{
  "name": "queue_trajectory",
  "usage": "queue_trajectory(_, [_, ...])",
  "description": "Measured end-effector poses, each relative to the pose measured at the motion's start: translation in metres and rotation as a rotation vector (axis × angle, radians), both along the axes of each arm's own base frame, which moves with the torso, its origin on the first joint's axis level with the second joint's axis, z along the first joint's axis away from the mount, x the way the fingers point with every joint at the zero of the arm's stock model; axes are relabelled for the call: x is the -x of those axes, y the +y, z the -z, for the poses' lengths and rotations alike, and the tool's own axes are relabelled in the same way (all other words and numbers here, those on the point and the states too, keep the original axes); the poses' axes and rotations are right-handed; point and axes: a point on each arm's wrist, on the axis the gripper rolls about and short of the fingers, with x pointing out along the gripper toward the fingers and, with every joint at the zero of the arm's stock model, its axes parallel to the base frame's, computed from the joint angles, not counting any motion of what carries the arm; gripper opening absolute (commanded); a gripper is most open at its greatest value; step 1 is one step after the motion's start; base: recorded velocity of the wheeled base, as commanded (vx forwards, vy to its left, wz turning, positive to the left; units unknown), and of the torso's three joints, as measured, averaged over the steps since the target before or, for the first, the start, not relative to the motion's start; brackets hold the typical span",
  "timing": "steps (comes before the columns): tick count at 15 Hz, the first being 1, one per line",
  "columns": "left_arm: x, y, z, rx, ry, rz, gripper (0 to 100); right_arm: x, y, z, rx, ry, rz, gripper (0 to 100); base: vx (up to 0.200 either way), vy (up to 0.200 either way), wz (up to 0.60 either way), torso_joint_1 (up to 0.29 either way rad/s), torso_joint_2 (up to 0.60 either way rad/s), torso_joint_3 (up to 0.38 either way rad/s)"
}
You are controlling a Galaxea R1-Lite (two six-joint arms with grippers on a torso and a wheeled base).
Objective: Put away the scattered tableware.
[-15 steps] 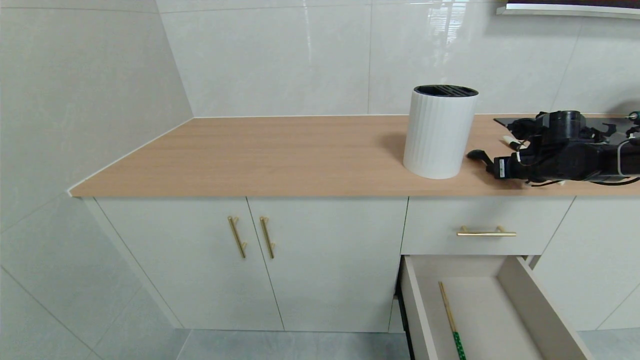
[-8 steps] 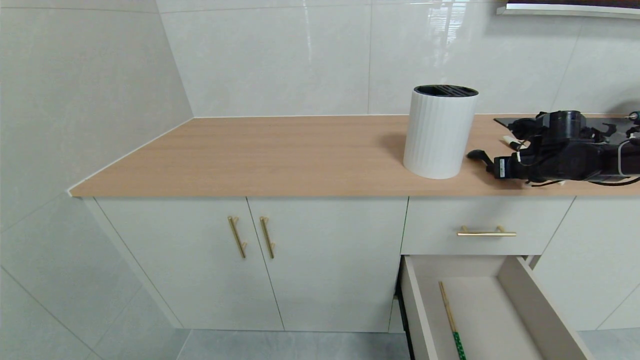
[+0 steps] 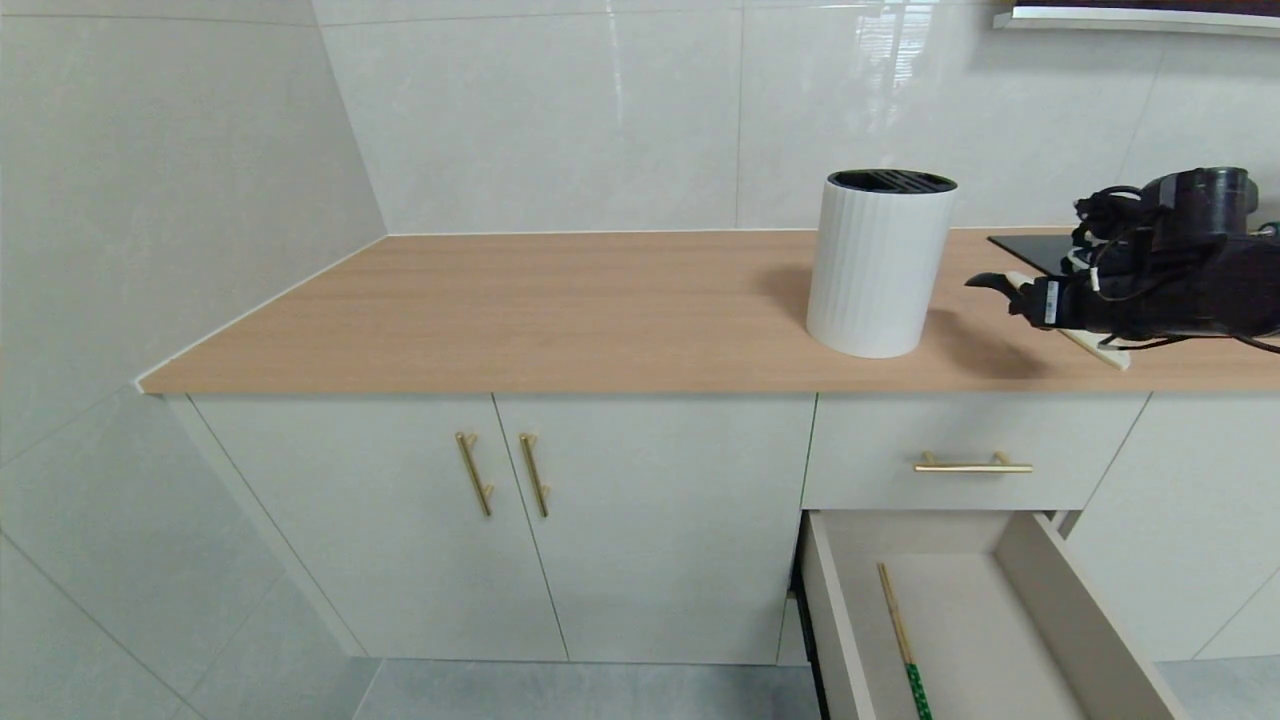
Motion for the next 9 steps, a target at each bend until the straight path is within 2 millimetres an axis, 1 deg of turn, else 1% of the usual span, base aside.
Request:
queue_trajectory(2, [0.0, 0.0, 0.0, 0.0, -0.001, 0.001, 100, 0.025, 0.002, -0.01, -0.005, 0.003, 0.002, 0, 0.0, 0.0, 0.0, 0.0, 0.0, 0.0])
queue_trajectory(4, [0.0, 0.0, 0.0, 0.0, 0.0, 0.0, 100, 0.059, 0.005, -0.022, -0.015, -0.003, 0.006, 0, 0.0, 0.0, 0.0, 0.0, 0.0, 0.0])
queue_trajectory(7, [0.0, 0.0, 0.0, 0.0, 0.001, 0.001, 100, 0.122, 0.011, -0.045, -0.048, -0.049, 0.016, 0, 0.0, 0.0, 0.0, 0.0, 0.0, 0.0])
queue_trajectory(8, [0.0, 0.0, 0.0, 0.0, 0.0, 0.0, 100, 0.14, 0.012, -0.047, -0.051, -0.056, 0.017, 0, 0.0, 0.0, 0.0, 0.0, 0.0, 0.0])
queue_trajectory(9, [0.0, 0.0, 0.0, 0.0, 0.0, 0.0, 100, 0.161, 0.014, -0.045, -0.055, -0.047, 0.019, 0, 0.0, 0.0, 0.0, 0.0, 0.0, 0.0])
